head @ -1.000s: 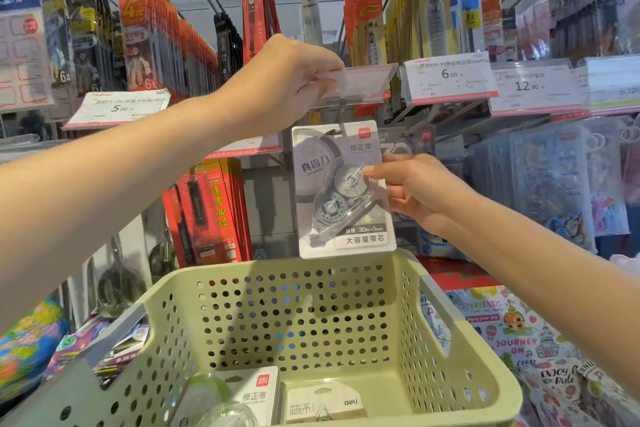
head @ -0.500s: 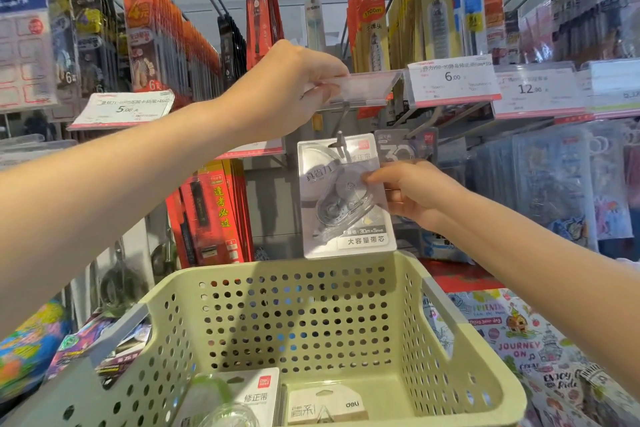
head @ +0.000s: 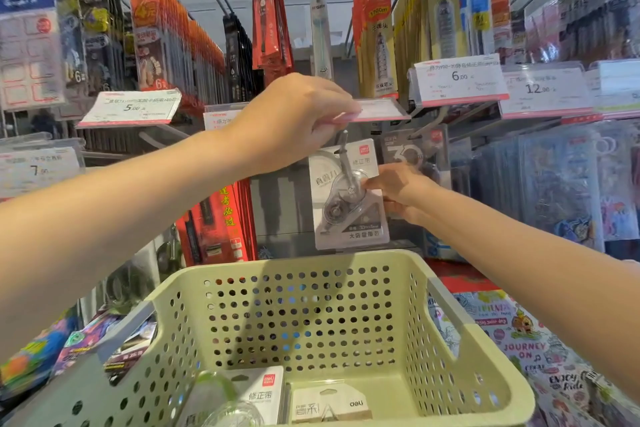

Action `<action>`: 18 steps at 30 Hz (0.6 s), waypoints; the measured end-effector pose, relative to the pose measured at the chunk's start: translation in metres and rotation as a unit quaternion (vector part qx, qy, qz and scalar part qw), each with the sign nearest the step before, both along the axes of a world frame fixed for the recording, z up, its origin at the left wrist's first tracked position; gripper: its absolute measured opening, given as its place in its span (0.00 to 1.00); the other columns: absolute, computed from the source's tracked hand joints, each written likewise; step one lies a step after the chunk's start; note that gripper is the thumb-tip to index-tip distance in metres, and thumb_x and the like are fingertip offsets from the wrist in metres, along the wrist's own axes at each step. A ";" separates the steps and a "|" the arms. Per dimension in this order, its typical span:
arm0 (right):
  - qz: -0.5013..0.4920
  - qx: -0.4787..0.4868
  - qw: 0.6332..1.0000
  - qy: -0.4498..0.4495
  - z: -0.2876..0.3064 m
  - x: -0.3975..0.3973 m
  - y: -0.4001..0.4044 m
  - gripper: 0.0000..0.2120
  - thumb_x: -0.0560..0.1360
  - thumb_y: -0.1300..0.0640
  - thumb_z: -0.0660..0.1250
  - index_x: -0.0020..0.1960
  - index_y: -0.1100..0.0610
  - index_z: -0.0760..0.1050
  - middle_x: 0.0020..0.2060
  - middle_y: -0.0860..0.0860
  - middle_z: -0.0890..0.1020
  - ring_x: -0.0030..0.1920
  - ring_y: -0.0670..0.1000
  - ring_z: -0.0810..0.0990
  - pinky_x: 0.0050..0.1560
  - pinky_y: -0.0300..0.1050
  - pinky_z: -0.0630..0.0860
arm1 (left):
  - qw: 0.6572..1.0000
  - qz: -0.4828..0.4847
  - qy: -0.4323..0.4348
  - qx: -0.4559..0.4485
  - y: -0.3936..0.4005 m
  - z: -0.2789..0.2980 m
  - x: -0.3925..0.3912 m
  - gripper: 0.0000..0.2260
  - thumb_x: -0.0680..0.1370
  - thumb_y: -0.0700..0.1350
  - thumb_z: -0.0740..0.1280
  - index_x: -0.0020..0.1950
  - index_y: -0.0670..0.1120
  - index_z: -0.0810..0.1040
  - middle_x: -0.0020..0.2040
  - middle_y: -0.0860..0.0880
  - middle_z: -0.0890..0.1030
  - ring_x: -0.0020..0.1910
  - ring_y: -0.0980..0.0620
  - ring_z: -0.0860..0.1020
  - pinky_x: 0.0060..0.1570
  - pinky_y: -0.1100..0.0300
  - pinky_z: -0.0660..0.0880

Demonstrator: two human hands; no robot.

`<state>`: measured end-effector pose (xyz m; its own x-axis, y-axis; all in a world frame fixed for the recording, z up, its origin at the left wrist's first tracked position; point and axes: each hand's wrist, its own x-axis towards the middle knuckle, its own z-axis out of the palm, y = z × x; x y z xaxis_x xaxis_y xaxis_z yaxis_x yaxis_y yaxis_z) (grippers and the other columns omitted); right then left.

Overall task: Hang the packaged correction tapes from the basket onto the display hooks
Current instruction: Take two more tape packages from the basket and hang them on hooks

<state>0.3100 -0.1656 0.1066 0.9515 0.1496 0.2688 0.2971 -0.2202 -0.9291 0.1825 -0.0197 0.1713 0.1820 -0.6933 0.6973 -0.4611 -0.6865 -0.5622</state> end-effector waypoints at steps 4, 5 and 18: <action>0.002 -0.031 0.999 -0.038 -0.004 0.009 0.006 0.19 0.75 0.61 0.65 0.65 0.61 0.73 0.64 0.58 0.77 0.61 0.60 0.77 0.63 0.56 0.73 | 0.998 0.035 -0.032 0.049 0.002 -0.007 0.000 0.10 0.73 0.38 0.63 0.48 0.36 0.82 0.51 0.39 0.82 0.49 0.40 0.80 0.44 0.47 0.79; 0.004 -0.026 0.999 -0.035 -0.005 0.010 0.007 0.19 0.75 0.61 0.65 0.66 0.61 0.72 0.64 0.58 0.77 0.62 0.59 0.76 0.64 0.55 0.72 | 0.996 0.050 -0.037 0.066 0.003 -0.008 0.001 0.10 0.73 0.39 0.62 0.46 0.37 0.81 0.51 0.39 0.82 0.48 0.39 0.80 0.43 0.47 0.78; 0.009 -0.021 0.998 -0.052 -0.014 0.009 0.008 0.24 0.75 0.62 0.66 0.69 0.63 0.66 0.64 0.59 0.76 0.60 0.56 0.75 0.57 0.46 0.69 | 0.982 0.133 -0.060 0.119 0.010 -0.015 0.009 0.10 0.70 0.38 0.73 0.49 0.36 0.80 0.59 0.35 0.78 0.60 0.35 0.75 0.55 0.42 0.76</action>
